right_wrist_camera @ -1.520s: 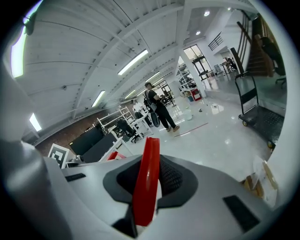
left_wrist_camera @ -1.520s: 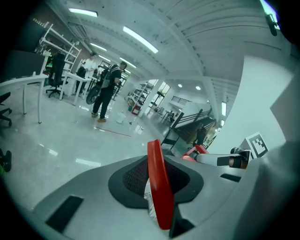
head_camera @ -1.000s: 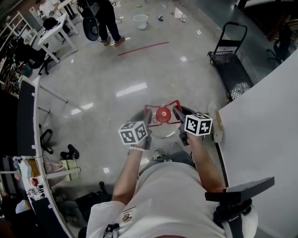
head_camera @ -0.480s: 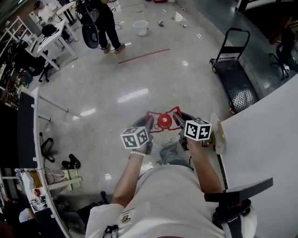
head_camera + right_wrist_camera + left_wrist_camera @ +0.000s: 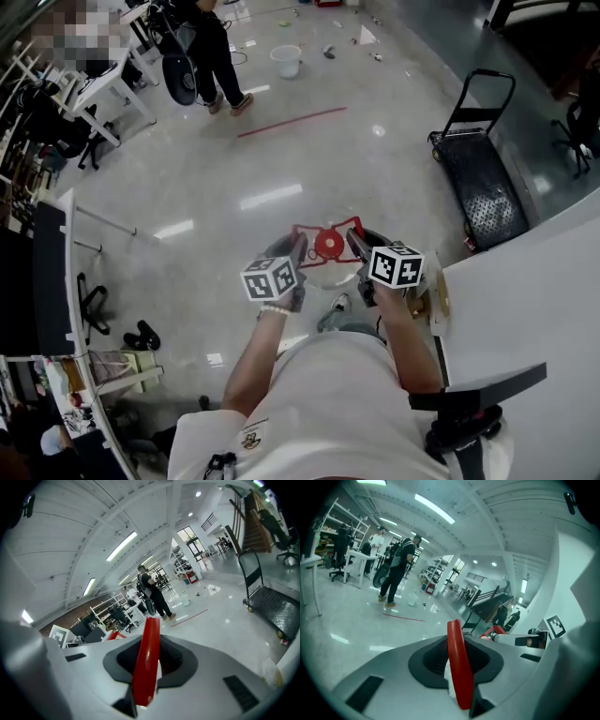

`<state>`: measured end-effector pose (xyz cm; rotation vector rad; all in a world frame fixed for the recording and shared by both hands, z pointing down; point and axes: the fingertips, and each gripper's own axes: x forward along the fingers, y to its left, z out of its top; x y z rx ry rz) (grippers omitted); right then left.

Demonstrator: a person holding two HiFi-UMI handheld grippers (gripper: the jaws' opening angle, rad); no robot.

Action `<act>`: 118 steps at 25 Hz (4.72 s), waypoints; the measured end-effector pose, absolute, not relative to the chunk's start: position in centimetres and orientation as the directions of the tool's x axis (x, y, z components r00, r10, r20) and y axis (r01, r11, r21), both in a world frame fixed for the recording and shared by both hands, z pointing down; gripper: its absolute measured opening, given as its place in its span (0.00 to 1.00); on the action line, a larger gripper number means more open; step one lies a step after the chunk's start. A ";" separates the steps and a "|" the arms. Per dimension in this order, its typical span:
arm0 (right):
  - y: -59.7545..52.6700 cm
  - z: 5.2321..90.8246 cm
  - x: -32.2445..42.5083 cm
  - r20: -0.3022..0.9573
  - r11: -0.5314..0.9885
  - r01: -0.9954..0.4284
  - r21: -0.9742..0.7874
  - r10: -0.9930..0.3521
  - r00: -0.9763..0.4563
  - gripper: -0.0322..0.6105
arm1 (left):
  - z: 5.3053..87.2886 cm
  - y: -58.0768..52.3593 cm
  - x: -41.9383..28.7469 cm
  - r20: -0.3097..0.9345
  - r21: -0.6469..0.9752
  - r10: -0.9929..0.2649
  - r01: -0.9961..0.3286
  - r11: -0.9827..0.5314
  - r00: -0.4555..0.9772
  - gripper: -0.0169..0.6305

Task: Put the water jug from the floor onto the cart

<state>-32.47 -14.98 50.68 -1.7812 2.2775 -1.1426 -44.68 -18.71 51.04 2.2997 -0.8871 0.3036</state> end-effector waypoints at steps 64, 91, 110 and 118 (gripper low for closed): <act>-44.4 52.9 -2.7 0.464 -0.453 -0.713 -0.536 -0.863 0.200 0.16 | 53.7 -54.2 -9.7 0.425 0.531 0.059 -0.196 -0.824 0.903 0.12; -44.6 54.6 14.5 0.455 -0.589 -0.598 -0.543 -0.805 0.380 0.16 | 55.0 -55.5 9.9 0.459 0.492 0.224 -0.036 -0.870 0.860 0.12; -40.4 53.5 34.5 0.444 -0.619 -0.550 -0.560 -0.785 0.432 0.16 | 54.1 -51.5 31.0 0.464 0.501 0.306 0.038 -0.864 0.831 0.12; -37.6 54.4 40.7 0.449 -0.654 -0.513 -0.556 -0.756 0.477 0.16 | 54.9 -48.6 37.8 0.473 0.496 0.359 0.094 -0.863 0.805 0.12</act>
